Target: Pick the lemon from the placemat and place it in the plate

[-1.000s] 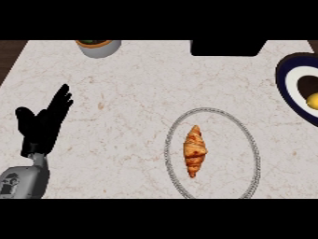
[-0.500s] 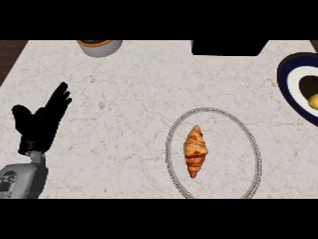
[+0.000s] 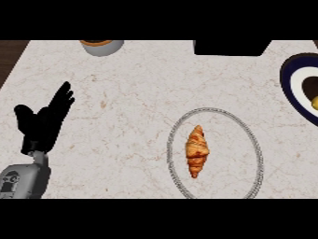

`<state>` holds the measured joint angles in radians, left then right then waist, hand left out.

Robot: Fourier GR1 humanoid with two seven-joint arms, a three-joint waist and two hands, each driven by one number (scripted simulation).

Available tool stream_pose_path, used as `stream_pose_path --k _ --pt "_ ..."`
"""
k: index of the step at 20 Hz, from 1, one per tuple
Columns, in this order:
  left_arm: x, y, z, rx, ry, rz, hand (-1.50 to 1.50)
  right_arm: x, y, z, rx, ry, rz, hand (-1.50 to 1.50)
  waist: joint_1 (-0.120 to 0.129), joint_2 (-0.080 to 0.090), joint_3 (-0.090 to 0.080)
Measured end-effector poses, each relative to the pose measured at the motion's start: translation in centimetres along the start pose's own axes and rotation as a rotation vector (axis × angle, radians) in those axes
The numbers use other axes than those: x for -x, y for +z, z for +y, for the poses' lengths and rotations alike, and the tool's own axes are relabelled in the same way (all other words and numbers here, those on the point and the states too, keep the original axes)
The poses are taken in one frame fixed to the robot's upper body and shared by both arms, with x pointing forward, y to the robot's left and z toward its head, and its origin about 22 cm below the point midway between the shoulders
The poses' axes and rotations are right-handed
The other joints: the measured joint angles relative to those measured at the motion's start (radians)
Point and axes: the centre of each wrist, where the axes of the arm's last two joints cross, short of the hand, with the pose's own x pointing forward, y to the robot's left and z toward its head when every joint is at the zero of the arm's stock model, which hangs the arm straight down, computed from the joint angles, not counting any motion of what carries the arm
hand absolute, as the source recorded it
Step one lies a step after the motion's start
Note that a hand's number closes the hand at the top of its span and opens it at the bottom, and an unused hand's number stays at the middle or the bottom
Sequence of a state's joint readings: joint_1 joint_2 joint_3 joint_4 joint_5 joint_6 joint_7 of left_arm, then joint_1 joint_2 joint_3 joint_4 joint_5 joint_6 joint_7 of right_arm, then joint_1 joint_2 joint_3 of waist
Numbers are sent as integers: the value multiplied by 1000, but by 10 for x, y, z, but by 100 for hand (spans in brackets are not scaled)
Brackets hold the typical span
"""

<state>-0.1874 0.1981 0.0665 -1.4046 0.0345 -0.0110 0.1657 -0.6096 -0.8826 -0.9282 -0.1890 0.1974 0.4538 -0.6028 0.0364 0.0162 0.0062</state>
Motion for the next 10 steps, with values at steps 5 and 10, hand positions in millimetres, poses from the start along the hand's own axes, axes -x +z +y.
stream_pose_path --k 5,10 --pt "-6 1 -1 -6 -10 -1 0 -2 12 -19 17 25 16 -150 0 0 1" --pt "1 1 1 -4 -8 -6 0 2 21 -26 22 68 43 -150 0 2 1"
